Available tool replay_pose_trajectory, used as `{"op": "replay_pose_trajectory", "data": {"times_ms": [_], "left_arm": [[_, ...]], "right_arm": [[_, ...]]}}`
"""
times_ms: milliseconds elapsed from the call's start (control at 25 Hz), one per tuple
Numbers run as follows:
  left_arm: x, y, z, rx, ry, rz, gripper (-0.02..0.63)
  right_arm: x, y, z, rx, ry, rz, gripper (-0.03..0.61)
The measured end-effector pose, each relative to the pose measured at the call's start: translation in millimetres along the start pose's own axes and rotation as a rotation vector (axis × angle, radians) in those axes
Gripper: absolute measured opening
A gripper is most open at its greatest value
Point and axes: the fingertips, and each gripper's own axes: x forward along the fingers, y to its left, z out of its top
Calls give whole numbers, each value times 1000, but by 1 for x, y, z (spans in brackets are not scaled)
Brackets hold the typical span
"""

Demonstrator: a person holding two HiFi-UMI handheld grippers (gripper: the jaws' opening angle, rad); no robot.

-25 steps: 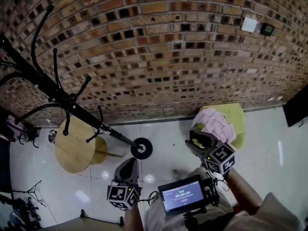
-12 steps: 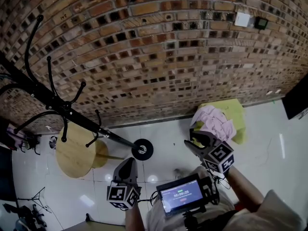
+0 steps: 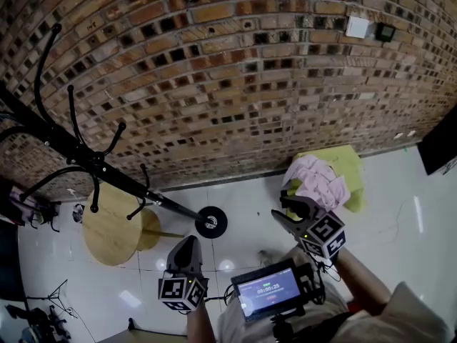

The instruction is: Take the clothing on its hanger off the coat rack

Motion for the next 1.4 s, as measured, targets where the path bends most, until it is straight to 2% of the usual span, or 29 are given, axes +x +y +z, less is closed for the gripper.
{"op": "replay_pose_trajectory", "data": {"times_ms": [360, 480, 720, 1080, 1400], "left_arm": [[-2, 0, -7, -6, 8, -1, 23], [-2, -2, -7, -4, 10, -6, 23], [1, -3, -7, 0, 10, -14, 23], [2, 2, -9, -4, 13, -15, 23], [2, 11, -9, -14, 12, -7, 23]], "right_arm": [[1, 3, -4, 7, 13, -5, 140], [-1, 4, -8, 13, 45, -7, 140], [1, 2, -8, 8, -5, -12, 140], [6, 3, -9, 9, 23, -16, 140], [17, 5, -3, -6, 2, -7, 140]]}}
